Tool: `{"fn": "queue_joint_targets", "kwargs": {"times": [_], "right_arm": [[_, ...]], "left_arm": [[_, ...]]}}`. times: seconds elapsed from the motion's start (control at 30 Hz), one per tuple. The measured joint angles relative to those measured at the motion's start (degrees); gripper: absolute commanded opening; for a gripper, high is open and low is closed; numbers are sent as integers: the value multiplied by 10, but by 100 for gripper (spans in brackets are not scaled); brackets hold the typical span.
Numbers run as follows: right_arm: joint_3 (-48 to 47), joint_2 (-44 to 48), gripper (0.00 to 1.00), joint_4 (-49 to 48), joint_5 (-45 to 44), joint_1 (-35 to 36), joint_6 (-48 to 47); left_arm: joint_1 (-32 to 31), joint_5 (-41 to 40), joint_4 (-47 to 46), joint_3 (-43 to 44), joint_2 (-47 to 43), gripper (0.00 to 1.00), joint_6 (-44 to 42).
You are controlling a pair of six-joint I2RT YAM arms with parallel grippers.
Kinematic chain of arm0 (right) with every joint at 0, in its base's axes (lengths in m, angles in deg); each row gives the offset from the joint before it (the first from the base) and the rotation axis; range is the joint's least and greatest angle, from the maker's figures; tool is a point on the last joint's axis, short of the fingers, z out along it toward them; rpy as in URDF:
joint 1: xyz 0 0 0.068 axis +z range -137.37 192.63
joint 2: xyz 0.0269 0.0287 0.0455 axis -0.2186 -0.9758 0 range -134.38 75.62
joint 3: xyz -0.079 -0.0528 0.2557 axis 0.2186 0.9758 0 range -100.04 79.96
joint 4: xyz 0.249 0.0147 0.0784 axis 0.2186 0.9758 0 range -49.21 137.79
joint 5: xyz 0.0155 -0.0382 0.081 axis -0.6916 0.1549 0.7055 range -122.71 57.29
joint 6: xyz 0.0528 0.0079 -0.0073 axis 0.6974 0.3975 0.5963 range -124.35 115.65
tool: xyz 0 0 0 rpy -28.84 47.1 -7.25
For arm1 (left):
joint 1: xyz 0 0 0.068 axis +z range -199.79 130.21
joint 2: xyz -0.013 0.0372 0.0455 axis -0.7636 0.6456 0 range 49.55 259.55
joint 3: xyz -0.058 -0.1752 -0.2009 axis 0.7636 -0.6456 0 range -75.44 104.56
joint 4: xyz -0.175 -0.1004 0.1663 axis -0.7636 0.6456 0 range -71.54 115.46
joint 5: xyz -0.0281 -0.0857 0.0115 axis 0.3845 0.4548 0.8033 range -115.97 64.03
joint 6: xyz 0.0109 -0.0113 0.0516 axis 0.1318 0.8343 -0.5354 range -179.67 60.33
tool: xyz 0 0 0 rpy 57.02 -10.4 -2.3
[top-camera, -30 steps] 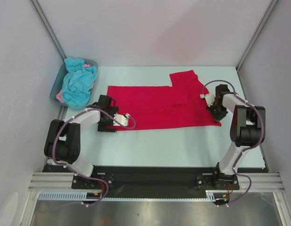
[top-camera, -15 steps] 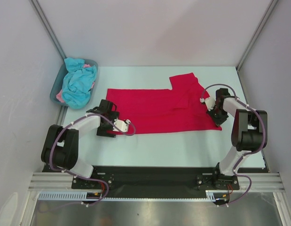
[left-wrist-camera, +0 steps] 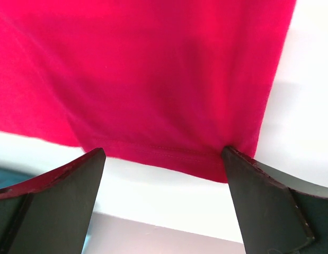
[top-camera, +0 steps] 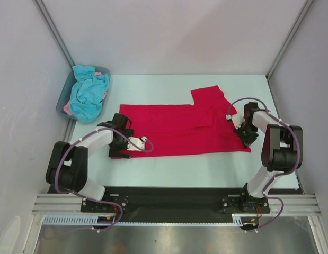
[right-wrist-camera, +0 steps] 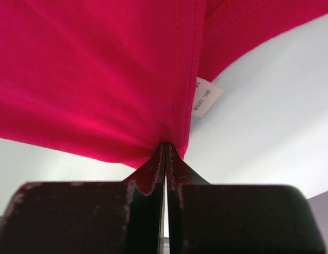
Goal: Fold and stack the t-shirts
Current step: Fold the tshirt
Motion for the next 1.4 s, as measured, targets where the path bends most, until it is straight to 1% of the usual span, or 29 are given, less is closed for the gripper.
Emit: {"fn": "queue_joint_targets", "kwargs": {"times": [0.13,0.2,0.23,0.27,0.3,0.33,0.37,0.43,0.53,0.6,0.7,0.73,0.83,0.87,0.9,1.03,1.2,1.27,1.3,1.33,1.4], "right_arm": [[-5,-3,1,46,3,0,4],[-12,-5,7,69,7,0,8],[-17,-5,12,82,9,1,10],[-25,-5,25,93,10,2,12],[-36,-5,30,102,12,4,17],[-46,-5,40,110,14,5,19],[-62,-5,43,119,15,8,23],[-93,-5,46,129,17,12,28],[-146,-8,46,136,19,20,36],[-194,-15,46,136,21,24,43],[-248,-31,40,119,28,28,56],[-262,-39,34,111,30,30,63],[-304,-85,26,85,36,34,88],[-317,-106,25,74,40,35,98],[-329,-128,24,65,44,37,107],[-357,-196,26,40,50,52,136],[-397,-227,25,31,55,88,159],[-410,-225,21,22,55,101,163],[-414,-223,15,17,55,109,163],[-414,-221,7,15,55,115,162],[-414,-216,0,18,55,125,162]], "left_arm": [[0,16,67,40,19,100,32],[0,18,90,63,21,100,43],[0,19,99,76,21,100,48],[0,20,105,88,21,100,52],[0,20,108,98,21,100,55],[0,20,109,105,21,100,58],[0,20,111,111,21,100,60],[0,19,116,120,21,100,65],[0,16,123,132,21,100,74],[1,9,120,143,21,100,80],[2,-2,102,164,22,100,99],[2,-5,92,174,23,100,108],[2,-10,55,199,36,100,141],[2,-12,40,203,42,100,151],[2,-13,29,203,47,100,159],[1,-22,-1,202,64,100,185],[-2,-30,-26,197,66,100,201],[-3,-33,-32,192,66,100,203],[-3,-35,-33,189,66,100,203],[-3,-36,-35,186,66,100,203],[-3,-37,-37,184,66,100,203]]}}
